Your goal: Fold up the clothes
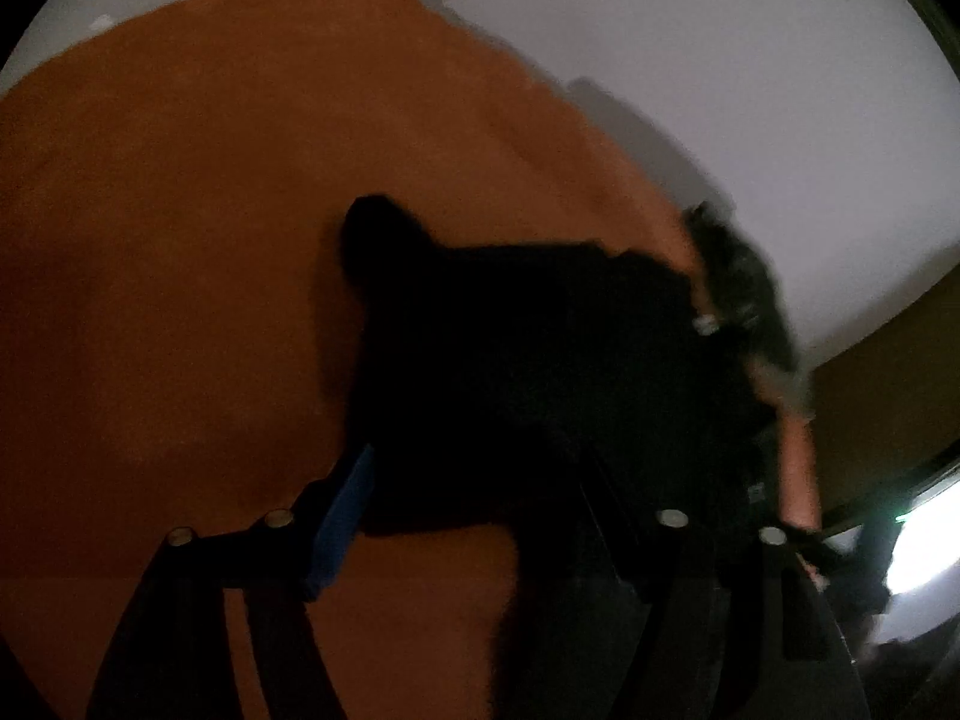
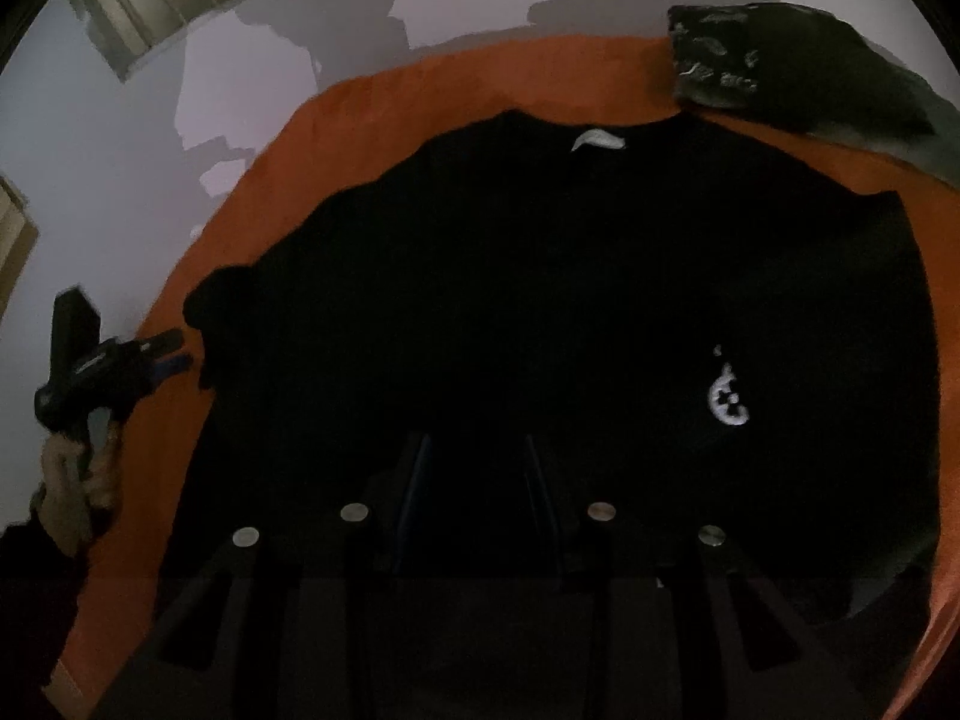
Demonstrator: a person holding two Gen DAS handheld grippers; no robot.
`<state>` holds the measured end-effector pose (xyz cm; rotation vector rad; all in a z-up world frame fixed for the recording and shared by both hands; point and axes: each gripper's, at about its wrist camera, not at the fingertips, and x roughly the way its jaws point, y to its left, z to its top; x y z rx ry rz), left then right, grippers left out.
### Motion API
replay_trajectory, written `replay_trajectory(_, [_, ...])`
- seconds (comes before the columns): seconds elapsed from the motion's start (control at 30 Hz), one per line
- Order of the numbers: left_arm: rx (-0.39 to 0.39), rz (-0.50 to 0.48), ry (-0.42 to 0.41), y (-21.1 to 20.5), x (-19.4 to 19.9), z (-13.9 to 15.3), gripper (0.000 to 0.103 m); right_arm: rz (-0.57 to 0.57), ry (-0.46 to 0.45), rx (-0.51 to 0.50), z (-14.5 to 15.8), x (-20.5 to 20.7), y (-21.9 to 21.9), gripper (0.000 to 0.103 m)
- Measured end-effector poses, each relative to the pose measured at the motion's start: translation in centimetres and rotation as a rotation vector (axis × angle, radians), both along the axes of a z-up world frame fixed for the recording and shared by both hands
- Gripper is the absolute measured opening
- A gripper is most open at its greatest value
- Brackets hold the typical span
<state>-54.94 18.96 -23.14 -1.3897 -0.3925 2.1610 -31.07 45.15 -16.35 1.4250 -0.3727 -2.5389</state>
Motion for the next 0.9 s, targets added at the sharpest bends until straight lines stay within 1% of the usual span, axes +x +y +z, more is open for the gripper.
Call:
replay_trajectory(0.03, [-0.012,0.005,-0.018,0.1,-0.1,-0.6,0.005,0.008,-0.003,0.009,-0.1,-0.1,-0.3,0.03])
replay_trajectory(0.07, [-0.016,0.019,-0.017,-0.1,0.1,-0.9,0.001,0.015,-0.006,0.016,-0.2,-0.3,-0.7,0.03])
replay_trajectory(0.13, [0.0,0.061,0.04,-1.0,1.5,-0.5,0.001,0.025,-0.007,0.015,-0.2,-0.7,-1.2,0.03])
replay_trajectory(0.23, [0.032,0.075,0.086,-1.8,4.1,-0.1,0.001,0.04,0.005,0.012,-0.1,-1.2,-2.1,0.03])
replay_trajectory(0.3, [0.021,0.05,0.09,-2.2,5.8,-0.2,0.001,0.047,0.011,0.009,-0.1,-1.4,-2.5,0.03])
replay_trajectory(0.33, [0.004,0.021,0.083,-2.0,6.4,-0.4,0.001,0.049,0.011,0.006,-0.2,-1.6,-2.7,0.03])
replay_trajectory(0.43, [-0.053,-0.008,0.09,-1.7,7.0,-0.6,0.002,0.039,-0.013,-0.018,-1.1,-2.0,-3.1,0.03])
replay_trajectory(0.5, [-0.034,-0.005,0.032,-2.2,6.3,-0.9,0.009,0.036,-0.045,-0.04,-1.9,-2.3,-3.2,0.03])
replay_trajectory(0.53, [0.0,0.013,-0.011,-2.7,5.6,-1.1,0.021,0.035,-0.055,-0.048,-2.2,-2.3,-3.2,0.03])
replay_trajectory(0.57, [0.051,0.034,-0.058,-3.2,4.9,-1.5,0.04,0.034,-0.063,-0.054,-2.4,-2.3,-3.2,0.03])
replay_trajectory(0.6, [0.104,0.059,-0.098,-3.6,4.2,-1.8,0.048,0.036,-0.068,-0.055,-2.5,-2.3,-3.2,0.03])
replay_trajectory(0.67, [0.174,0.105,-0.127,-3.7,3.3,-2.2,0.065,0.04,-0.077,-0.054,-2.8,-2.2,-3.2,0.03])
replay_trajectory(0.7, [0.209,0.128,-0.14,-3.7,2.6,-2.4,0.066,0.041,-0.083,-0.051,-3.0,-2.1,-3.2,0.03])
replay_trajectory(0.73, [0.222,0.143,-0.141,-3.6,2.3,-2.5,0.066,0.04,-0.087,-0.049,-3.1,-2.0,-3.1,0.03])
replay_trajectory(0.8, [0.212,0.157,-0.111,-2.9,1.7,-2.5,0.065,0.035,-0.093,-0.046,-3.2,-1.7,-2.8,0.03])
replay_trajectory(0.83, [0.189,0.159,-0.083,-2.5,1.6,-2.3,0.051,0.032,-0.095,-0.046,-3.3,-1.6,-2.7,0.03])
replay_trajectory(0.87, [0.163,0.162,-0.053,-2.0,1.6,-2.0,0.019,0.028,-0.095,-0.047,-3.2,-1.5,-2.5,0.03])
replay_trajectory(0.9, [0.145,0.159,-0.026,-1.7,1.8,-1.5,0.006,0.023,-0.094,-0.047,-3.1,-1.4,-2.3,0.03])
